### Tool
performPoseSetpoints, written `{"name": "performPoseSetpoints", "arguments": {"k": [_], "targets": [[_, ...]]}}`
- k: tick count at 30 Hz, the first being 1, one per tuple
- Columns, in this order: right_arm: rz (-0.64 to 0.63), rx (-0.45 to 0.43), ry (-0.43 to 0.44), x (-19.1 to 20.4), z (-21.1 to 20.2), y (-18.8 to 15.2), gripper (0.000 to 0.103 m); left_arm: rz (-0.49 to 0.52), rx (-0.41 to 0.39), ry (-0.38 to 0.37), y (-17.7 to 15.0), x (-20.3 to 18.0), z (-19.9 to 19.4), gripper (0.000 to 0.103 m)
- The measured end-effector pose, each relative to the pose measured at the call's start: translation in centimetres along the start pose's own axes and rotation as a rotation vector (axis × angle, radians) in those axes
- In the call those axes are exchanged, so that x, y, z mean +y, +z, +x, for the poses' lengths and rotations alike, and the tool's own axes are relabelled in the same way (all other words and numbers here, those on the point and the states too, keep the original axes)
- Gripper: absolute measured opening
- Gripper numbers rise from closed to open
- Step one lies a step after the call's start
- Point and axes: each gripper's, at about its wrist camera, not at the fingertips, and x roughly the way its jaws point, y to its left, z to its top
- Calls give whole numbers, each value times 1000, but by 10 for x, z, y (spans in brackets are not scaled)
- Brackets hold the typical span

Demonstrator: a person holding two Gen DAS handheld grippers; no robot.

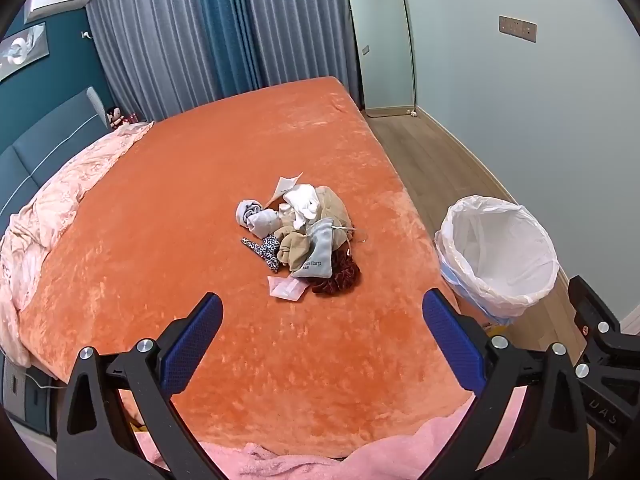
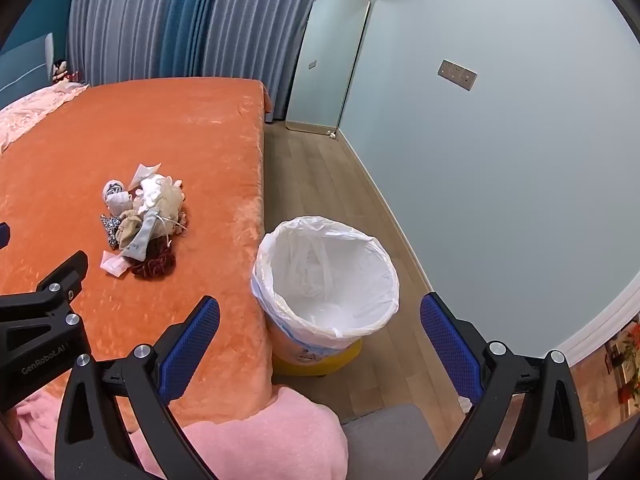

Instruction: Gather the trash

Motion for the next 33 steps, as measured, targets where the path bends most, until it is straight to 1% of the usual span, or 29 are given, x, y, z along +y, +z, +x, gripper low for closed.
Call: {"name": "performPoseSetpoints", "arguments": {"k": [1,8,9,13,21,33], "targets": [[1,-2,1,0,0,0,96,-11,-10,-3,0,1,-1,95],[1,-8,-3,-1,-1,0,96,-12,7,-1,0,2,2,95],[3,-8,-4,0,0,0,96,-13,-10,-1,0,-1,-3,95],[9,-6,-4,-2,3,0,96,-15,-11,-3,-1,0,-4,95],[8,-9,-7,-4,-3,2,96,-9,-12,-5,2,-1,-4,95],[22,-7,-16,-5,-2,4,96,-4,-25,15,2,-1,-3,95]]}}
